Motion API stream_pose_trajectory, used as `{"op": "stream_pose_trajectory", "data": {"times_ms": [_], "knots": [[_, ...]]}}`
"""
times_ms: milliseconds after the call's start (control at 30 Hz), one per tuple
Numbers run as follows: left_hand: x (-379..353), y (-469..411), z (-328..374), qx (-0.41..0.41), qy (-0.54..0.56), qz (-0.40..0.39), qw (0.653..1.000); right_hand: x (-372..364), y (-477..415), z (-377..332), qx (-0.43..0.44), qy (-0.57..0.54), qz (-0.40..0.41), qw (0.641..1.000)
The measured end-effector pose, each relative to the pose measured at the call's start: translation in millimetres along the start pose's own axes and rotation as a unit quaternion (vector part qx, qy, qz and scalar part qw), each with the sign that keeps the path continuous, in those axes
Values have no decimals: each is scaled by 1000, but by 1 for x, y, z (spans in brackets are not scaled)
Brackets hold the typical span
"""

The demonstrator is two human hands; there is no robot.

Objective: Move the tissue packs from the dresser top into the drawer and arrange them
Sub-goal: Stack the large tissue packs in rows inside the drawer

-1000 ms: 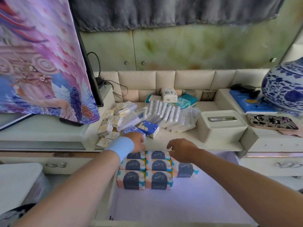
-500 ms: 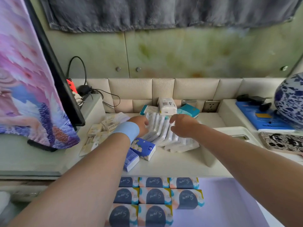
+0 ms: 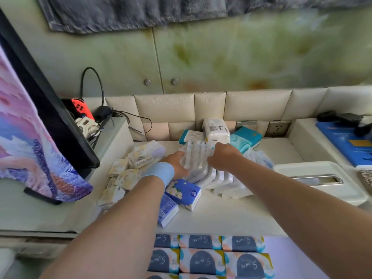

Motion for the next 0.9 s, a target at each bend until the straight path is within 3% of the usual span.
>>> {"op": "stream_pose_trajectory", "data": {"times_ms": [133,267,367,467,600,700,800,900], "knots": [[10,0,-10,-10,115,4,993,12,0,-5,-8,26,69,997],[10,-2,-13,-6,97,-7,995,25,-6,-7,6,13,147,989],[23,-12,-8,-13,91,54,994,34,-18,-2,-6,12,201,980],[37,-25,6,-43,158,114,980,33,-36,6,-32,-8,182,983],[36,-40,26,-71,189,116,972,24,-59,8,-37,-12,150,988],[38,-53,36,-75,211,140,965,27,-65,10,-38,-115,178,977],[43,-67,40,-65,296,157,940,34,-66,8,42,-233,213,948],[49,-77,36,-35,493,148,857,36,-59,-5,212,-283,189,916]]}}
Point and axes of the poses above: each hand's wrist, its own y-axis away from the middle knuckle, its own x-axis out of the back of the hand, z = x × y, the point moved 6 cm from there along -y, towards the middle knuckle, and after that the axes turned 4 degrees about -z, right-handed, at the moved point
